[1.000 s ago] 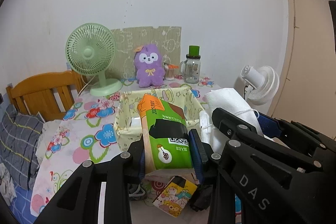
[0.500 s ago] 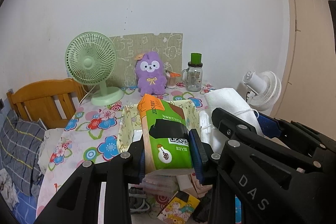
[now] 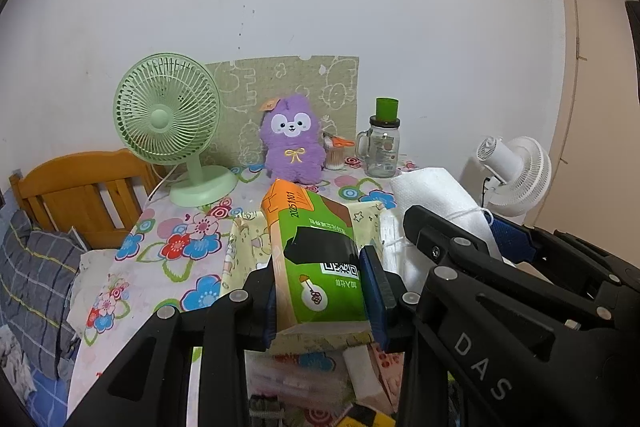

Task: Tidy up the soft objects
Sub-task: 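Lift the green tissue pack and white cloth up toward the box, then lower both items into the box and open both tools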

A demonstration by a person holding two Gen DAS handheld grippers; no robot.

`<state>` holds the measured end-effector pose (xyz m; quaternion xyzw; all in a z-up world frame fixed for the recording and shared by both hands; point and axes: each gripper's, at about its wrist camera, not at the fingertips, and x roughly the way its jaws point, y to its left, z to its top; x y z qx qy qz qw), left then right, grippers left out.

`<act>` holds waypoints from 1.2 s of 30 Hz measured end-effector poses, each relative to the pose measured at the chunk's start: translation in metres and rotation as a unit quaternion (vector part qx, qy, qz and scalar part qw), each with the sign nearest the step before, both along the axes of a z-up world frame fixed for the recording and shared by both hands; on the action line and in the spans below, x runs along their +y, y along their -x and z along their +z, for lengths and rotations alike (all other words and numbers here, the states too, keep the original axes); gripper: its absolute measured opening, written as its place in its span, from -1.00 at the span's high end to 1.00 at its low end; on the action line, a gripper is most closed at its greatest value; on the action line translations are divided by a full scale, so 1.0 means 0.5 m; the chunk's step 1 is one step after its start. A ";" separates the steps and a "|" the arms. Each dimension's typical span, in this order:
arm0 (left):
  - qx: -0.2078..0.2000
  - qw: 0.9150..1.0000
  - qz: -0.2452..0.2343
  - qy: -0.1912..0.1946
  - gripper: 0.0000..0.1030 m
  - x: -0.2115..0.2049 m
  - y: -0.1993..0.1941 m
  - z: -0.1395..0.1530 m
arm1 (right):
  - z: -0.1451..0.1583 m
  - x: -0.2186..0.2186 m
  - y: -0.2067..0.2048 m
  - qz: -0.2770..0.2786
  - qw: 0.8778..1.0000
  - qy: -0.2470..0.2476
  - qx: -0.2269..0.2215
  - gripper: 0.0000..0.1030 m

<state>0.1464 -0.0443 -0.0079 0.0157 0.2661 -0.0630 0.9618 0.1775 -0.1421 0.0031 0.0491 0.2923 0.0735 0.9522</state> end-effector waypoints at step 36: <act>0.122 0.992 0.016 0.000 -0.33 0.045 -0.251 -0.159 | -0.168 0.030 -0.255 0.016 0.994 0.001 0.104 0.21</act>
